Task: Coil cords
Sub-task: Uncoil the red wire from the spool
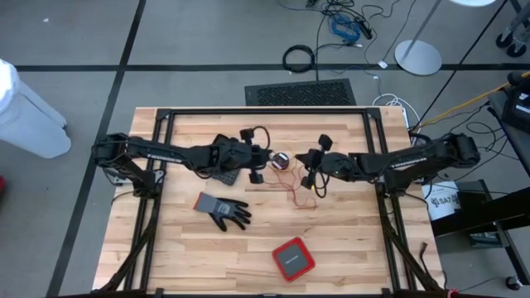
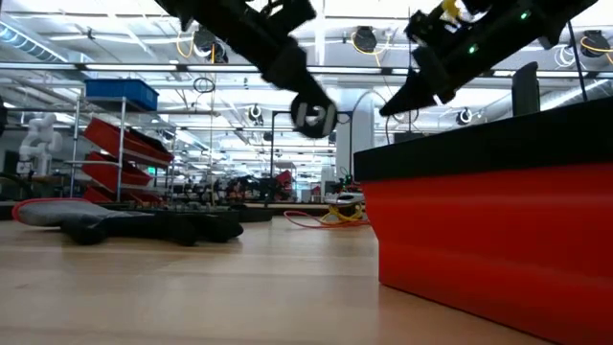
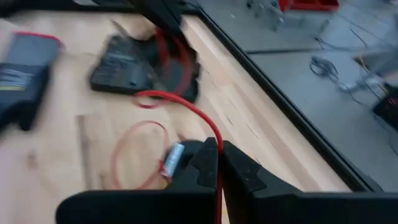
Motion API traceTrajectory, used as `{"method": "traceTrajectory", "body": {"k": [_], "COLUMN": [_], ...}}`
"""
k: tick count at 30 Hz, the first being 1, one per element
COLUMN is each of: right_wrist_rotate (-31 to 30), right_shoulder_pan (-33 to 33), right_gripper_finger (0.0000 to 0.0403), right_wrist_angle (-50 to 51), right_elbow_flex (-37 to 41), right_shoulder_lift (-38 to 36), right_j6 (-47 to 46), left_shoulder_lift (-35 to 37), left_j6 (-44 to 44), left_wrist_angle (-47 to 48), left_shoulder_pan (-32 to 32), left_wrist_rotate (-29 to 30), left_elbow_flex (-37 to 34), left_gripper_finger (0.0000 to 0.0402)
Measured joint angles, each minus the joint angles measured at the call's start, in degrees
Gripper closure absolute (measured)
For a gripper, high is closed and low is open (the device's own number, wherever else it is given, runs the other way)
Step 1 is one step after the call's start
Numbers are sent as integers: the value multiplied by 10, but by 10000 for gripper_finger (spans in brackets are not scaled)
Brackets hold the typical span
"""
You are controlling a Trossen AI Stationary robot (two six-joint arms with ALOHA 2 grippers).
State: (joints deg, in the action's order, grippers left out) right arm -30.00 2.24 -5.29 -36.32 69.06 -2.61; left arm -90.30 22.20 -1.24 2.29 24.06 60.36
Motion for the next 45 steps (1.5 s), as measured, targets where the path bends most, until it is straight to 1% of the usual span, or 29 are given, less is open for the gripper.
{"method": "traceTrajectory", "body": {"k": [4,6,10,15,17,22,27,30,34,36,38,42,45], "right_wrist_rotate": [3,3,9,50,62,77,77,62,29,8,-10,-38,-53], "right_shoulder_pan": [29,45,69,83,84,77,56,32,1,-12,-22,-30,-30], "right_gripper_finger": [403,403,403,403,403,403,403,403,403,403,403,403,403], "right_wrist_angle": [-28,-44,-77,-143,-162,-173,-156,-128,-67,-34,-7,21,27], "right_elbow_flex": [0,0,0,0,0,0,0,0,0,0,0,0,0], "right_shoulder_lift": [-5,-4,6,34,50,91,118,121,121,121,121,117,107], "right_j6": [23,33,48,76,83,82,75,63,50,42,30,13,7], "left_shoulder_lift": [-4,-4,-5,-13,-19,-24,-25,-25,-18,-8,2,17,22], "left_j6": [28,39,43,47,52,34,-26,-63,-89,-93,-90,-58,-36], "left_wrist_angle": [21,10,-44,-132,-181,-260,-298,-310,-293,-263,-212,-93,-11], "left_shoulder_pan": [-4,-4,-3,9,14,21,27,26,26,26,25,25,23], "left_wrist_rotate": [49,61,95,137,139,133,59,11,-72,-108,-119,-120,-103], "left_elbow_flex": [0,-5,-17,-17,-17,-17,-14,-14,-14,-13,-13,-13,-13], "left_gripper_finger": [401,401,401,401,401,401,401,401,401,401,401,401,401]}}
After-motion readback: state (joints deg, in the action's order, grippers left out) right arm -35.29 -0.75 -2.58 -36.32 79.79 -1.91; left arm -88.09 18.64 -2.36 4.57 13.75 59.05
